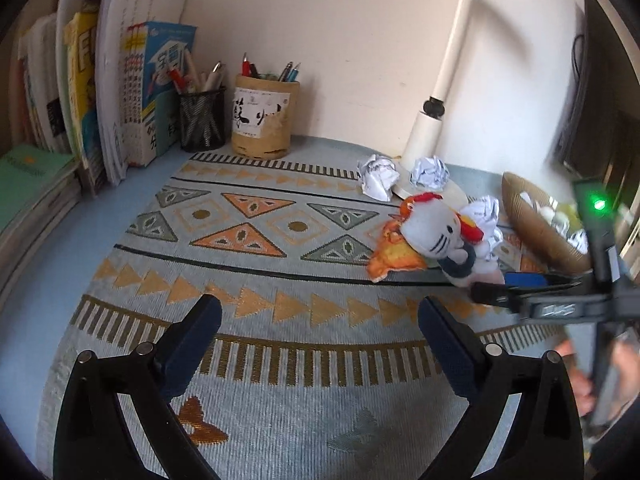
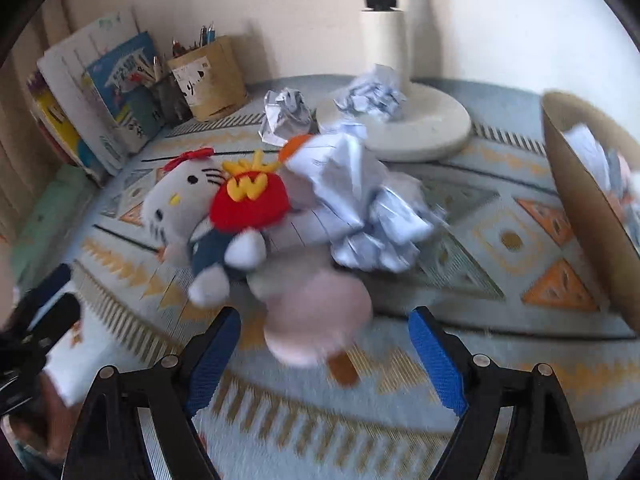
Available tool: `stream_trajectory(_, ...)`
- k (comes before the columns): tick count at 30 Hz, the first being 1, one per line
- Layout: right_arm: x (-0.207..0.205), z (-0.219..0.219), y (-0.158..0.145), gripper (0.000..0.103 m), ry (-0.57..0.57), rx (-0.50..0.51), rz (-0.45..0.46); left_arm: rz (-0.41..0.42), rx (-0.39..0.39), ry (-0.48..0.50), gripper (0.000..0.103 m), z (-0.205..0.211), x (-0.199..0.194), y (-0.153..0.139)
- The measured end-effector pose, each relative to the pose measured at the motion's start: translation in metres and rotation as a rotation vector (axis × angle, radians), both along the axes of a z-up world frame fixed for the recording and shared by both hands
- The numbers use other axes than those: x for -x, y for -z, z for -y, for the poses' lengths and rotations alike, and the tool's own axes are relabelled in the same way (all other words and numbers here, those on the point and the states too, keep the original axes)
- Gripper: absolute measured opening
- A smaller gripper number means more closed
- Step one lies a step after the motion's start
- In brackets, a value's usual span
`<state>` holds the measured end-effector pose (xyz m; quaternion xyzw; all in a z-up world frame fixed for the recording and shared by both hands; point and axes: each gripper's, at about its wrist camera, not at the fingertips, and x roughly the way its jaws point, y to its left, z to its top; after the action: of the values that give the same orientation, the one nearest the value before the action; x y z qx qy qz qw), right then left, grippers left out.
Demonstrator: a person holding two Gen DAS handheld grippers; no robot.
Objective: Organize objects
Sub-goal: 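Grasp the Hello Kitty plush with the left tool while the right grasps the pink-white-green plush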
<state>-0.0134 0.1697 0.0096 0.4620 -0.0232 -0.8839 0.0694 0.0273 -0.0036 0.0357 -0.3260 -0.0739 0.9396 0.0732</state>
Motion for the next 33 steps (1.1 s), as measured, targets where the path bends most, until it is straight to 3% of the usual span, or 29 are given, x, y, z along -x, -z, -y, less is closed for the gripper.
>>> stream_trajectory(1, 0.0, 0.007, 0.0, 0.06, -0.016, -0.021, -0.013, -0.001, -0.001, -0.002, 0.099, 0.0, 0.0, 0.0)
stream_trajectory(3, -0.003, 0.018, -0.003, 0.046, -0.059, -0.026, -0.004, -0.005, 0.002, 0.002, 0.099, -0.001, -0.001, 0.0)
stream_trajectory(6, -0.031, -0.003, -0.022, 0.046, -0.134, 0.332, -0.004, -0.006, 0.005, 0.01, 0.099, -0.003, -0.001, 0.0)
stream_trajectory(8, -0.052, -0.017, -0.029, 0.046, -0.129, 0.402, -0.01, -0.003, 0.005, 0.01, 0.099, -0.003, -0.001, 0.0)
stream_trajectory(11, -0.087, -0.043, -0.029, 0.046, -0.059, 0.352, -0.012, -0.002, 0.003, 0.018, 0.099, -0.003, -0.001, 0.0)
stream_trajectory(15, -0.11, -0.064, -0.011, 0.046, 0.07, 0.119, 0.021, 0.018, 0.034, 0.021, 0.099, -0.009, 0.002, 0.002)
stream_trajectory(20, -0.117, -0.066, -0.001, 0.049, 0.06, 0.109, -0.006, 0.082, 0.012, 0.117, 0.099, -0.024, 0.008, -0.004)
stream_trajectory(22, -0.117, -0.063, -0.002, 0.065, 0.038, 0.125, -0.005, 0.087, 0.003, 0.177, 0.099, -0.039, 0.011, -0.014)
stream_trajectory(23, -0.118, -0.063, -0.003, 0.068, 0.032, 0.133, -0.002, 0.083, 0.01, 0.216, 0.099, -0.049, 0.012, -0.018)
stream_trajectory(27, -0.118, -0.056, -0.004, 0.069, 0.019, 0.072, 0.0, 0.077, 0.205, 0.324, 0.098, -0.105, 0.026, -0.017)
stream_trajectory(29, -0.117, -0.056, -0.005, 0.069, 0.001, 0.049, 0.0, 0.105, 0.266, 0.375, 0.082, -0.125, 0.035, -0.007)
stream_trajectory(30, -0.117, -0.056, -0.005, 0.069, -0.01, 0.034, 0.002, 0.14, 0.292, 0.399, 0.058, -0.133, 0.041, 0.001)
stream_trajectory(33, -0.107, -0.056, -0.005, 0.069, -0.044, -0.019, 0.013, 0.164, 0.304, 0.39, 0.057, -0.139, 0.05, 0.013)
